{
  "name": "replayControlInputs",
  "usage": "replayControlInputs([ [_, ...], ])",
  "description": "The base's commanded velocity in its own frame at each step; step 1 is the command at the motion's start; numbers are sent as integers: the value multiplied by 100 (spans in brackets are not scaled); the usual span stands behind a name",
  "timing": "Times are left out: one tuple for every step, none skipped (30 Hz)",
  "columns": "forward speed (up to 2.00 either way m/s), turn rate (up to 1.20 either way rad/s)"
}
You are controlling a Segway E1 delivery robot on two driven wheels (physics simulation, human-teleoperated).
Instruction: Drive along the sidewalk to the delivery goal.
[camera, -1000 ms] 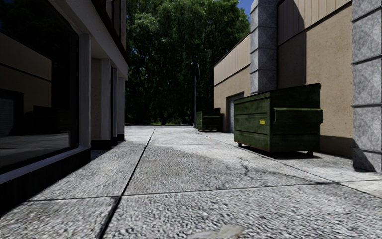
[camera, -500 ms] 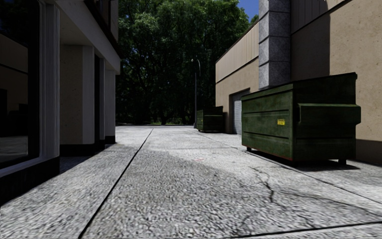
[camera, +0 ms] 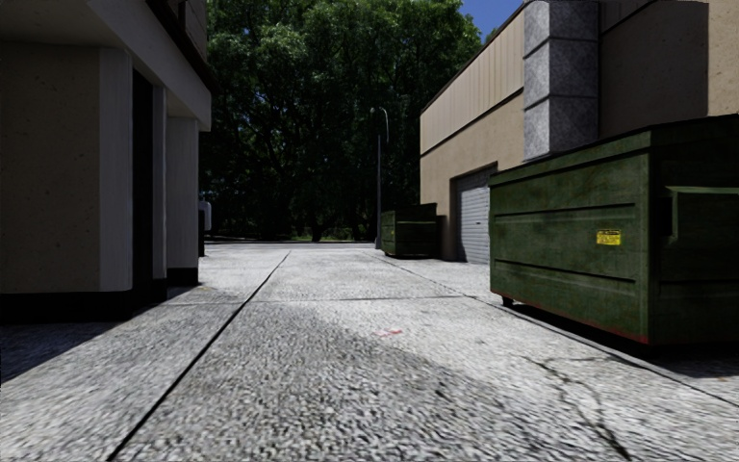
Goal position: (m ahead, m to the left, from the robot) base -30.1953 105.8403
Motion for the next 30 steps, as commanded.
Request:
replayControlInputs([
  [183, 0],
  [183, 0],
  [183, 0],
  [183, 0],
  [183, 0],
  [183, 0],
  [184, 0],
  [184, 0],
  [184, 0],
  [184, 0],
  [184, 0],
  [184, 0],
  [184, 0],
  [184, 0],
  [184, 0],
  [184, 0],
  [185, 0],
  [185, 0],
  [185, 0],
  [185, 0],
  [185, 0],
  [185, 0],
  [185, 0],
  [185, 0],
  [185, 0],
  [186, 0],
  [186, 0],
  [188, 0],
  [190, 0],
  [190, 0],
])
